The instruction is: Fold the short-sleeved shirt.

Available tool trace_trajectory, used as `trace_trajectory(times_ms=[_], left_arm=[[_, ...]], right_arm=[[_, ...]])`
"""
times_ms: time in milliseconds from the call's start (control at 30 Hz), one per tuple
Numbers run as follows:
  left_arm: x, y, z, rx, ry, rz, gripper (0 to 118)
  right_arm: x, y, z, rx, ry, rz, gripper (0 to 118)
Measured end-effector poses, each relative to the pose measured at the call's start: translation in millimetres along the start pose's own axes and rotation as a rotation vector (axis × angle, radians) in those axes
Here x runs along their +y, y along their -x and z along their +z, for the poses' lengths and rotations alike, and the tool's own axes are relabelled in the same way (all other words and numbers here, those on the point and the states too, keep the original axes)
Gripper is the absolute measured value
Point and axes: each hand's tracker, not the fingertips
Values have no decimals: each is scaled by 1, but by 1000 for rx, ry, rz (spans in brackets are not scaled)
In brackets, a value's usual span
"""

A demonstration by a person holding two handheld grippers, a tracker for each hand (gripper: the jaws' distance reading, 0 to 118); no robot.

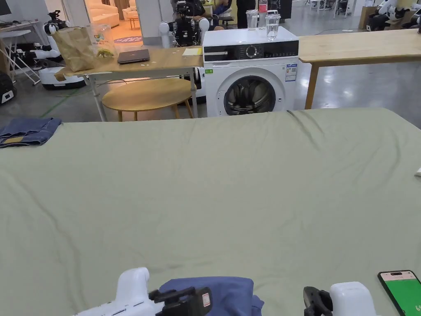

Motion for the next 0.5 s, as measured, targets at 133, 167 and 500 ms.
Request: trace_trajectory(times_ms=[133, 167, 500], left_arm=[[-34, -3, -35, -144, 113, 36, 16], [-42, -7, -46, -189, 153, 37, 16], [-48, -18, -44, -129, 137, 2, 16]], right_arm=[[-1, 7, -3, 19, 12, 7, 0], [-1, 9, -3, 23, 14, 7, 0], [5, 46, -14, 185, 67, 35, 0]])
